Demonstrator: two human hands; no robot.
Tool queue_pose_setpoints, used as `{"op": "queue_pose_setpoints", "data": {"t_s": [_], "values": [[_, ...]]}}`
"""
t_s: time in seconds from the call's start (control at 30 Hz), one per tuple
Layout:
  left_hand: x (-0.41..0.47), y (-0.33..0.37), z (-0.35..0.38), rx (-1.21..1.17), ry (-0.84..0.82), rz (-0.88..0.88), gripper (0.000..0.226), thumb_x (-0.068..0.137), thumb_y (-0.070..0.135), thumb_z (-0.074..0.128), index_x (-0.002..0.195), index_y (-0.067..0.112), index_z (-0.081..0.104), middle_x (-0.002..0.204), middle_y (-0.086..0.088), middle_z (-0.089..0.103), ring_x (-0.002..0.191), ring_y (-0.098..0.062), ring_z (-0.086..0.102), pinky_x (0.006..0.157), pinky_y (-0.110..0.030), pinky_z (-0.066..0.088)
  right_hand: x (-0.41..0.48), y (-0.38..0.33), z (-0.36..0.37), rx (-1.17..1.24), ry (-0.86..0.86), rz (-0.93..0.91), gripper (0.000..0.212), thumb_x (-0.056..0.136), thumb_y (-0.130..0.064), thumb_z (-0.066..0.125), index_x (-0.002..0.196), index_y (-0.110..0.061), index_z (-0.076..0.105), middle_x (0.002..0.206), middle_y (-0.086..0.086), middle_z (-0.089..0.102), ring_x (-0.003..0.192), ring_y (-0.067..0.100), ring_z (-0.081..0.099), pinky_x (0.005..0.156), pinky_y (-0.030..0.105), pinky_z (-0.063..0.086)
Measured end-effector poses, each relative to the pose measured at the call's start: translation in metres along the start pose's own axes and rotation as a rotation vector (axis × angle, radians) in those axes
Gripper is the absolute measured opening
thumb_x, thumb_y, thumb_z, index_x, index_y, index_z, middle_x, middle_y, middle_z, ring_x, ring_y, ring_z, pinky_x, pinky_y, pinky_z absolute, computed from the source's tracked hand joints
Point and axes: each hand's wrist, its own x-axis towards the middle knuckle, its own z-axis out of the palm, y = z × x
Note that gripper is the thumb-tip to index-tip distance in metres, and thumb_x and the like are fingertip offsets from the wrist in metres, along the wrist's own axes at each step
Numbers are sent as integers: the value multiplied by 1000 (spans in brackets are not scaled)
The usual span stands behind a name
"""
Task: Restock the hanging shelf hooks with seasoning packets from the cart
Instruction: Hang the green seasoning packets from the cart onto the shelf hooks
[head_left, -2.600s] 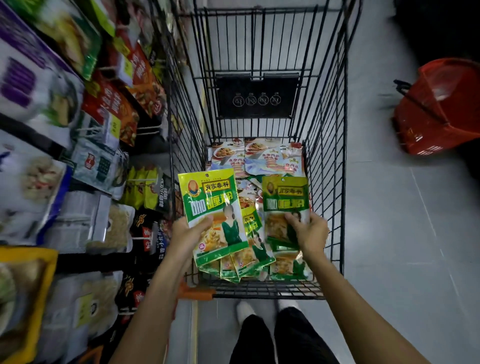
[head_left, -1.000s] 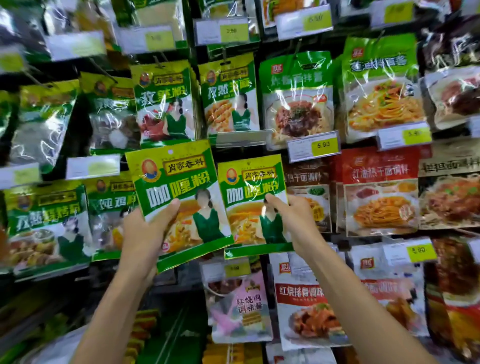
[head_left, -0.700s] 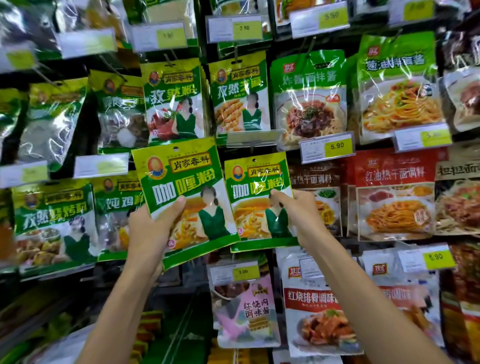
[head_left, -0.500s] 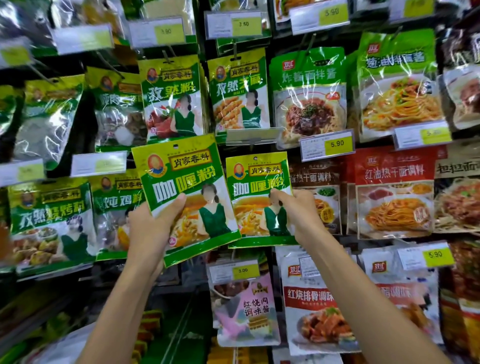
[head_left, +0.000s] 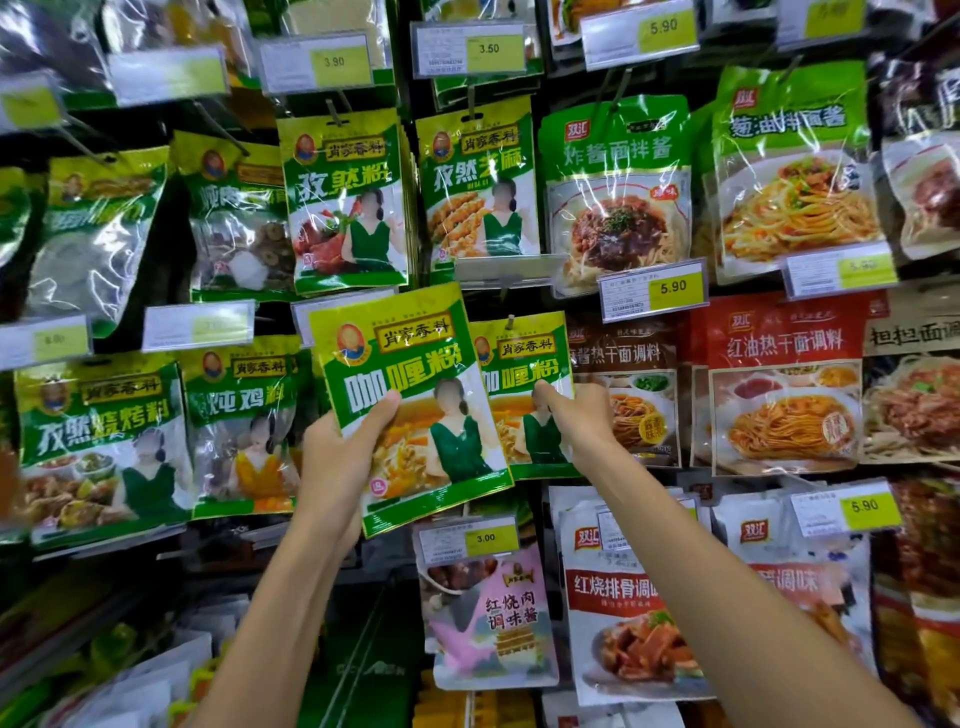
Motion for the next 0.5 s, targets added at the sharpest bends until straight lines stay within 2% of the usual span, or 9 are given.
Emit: {"op": "queue_pose_setpoints", "data": {"t_s": [0.1, 0.13, 0.2, 0.3, 0.33, 0.4, 0.43, 0.47, 0.5], "values": [[0, -8, 8, -8, 4, -48, 24, 83, 35, 68, 97, 15, 66, 80, -4, 75, 79, -22, 72, 80, -41, 57, -6, 8, -12, -155, -4, -124, 38, 90, -33, 65, 65, -4, 57, 59, 6, 49, 53, 18, 44, 50, 27, 30], [0, -10, 12, -10, 3, -68, 32, 81, 38, 69, 100, 13, 63, 82, -6, 74, 82, -22, 72, 84, -43, 55, -11, 11, -18, -205, 25, -184, 36, 90, -33, 64, 70, -3, 61, 60, 7, 54, 55, 20, 50, 51, 27, 33], [2, -15, 18, -12, -16, -101, 45, 76, 43, 70, 103, 10, 55, 79, -5, 74, 78, -20, 72, 82, -43, 57, -20, 14, -32, -290, 126, -308, 24, 92, -28, 62, 86, -5, 64, 70, 3, 61, 70, 21, 60, 60, 27, 42], [3, -19, 33, -25, -63, -170, 71, 74, 44, 72, 124, 1, 46, 92, -13, 72, 84, -24, 71, 86, -47, 55, -33, 4, -57, -350, 291, -584, 10, 96, -19, 56, 98, -12, 62, 82, -3, 63, 79, 17, 62, 69, 32, 49], [5, -21, 39, -14, -74, -187, 70, 76, 42, 72, 122, -3, 46, 87, -12, 72, 80, -24, 71, 87, -48, 55, -34, -3, -65, -360, 348, -706, 10, 96, -16, 55, 100, -11, 62, 86, 0, 65, 81, 18, 62, 71, 34, 51], [8, -24, 52, 21, -94, -178, 43, 78, 40, 71, 97, 5, 55, 66, -2, 71, 69, -19, 70, 89, -51, 53, -29, -19, -78, -408, 450, -951, 14, 95, -11, 55, 105, -6, 63, 95, 7, 67, 88, 20, 63, 78, 28, 50], [7, -22, 59, 39, -99, -179, 38, 77, 41, 71, 89, 10, 54, 65, 1, 71, 72, -20, 69, 92, -53, 51, -24, -26, -81, -460, 488, -1045, 17, 94, -10, 55, 107, -4, 63, 101, 10, 67, 93, 21, 62, 82, 24, 47], [7, -21, 64, 40, -105, -181, 43, 73, 44, 72, 91, 10, 53, 77, -3, 73, 83, -23, 69, 96, -55, 48, -17, -33, -84, -519, 514, -1114, 20, 94, -10, 55, 111, -3, 63, 106, 11, 66, 100, 22, 61, 87, 22, 44], [7, -19, 69, 29, -108, -186, 58, 70, 47, 72, 106, 6, 53, 100, -12, 72, 100, -28, 65, 99, -56, 45, -9, -38, -85, -579, 523, -1155, 25, 94, -11, 54, 116, -2, 62, 113, 12, 64, 107, 23, 58, 92, 23, 43]]}}
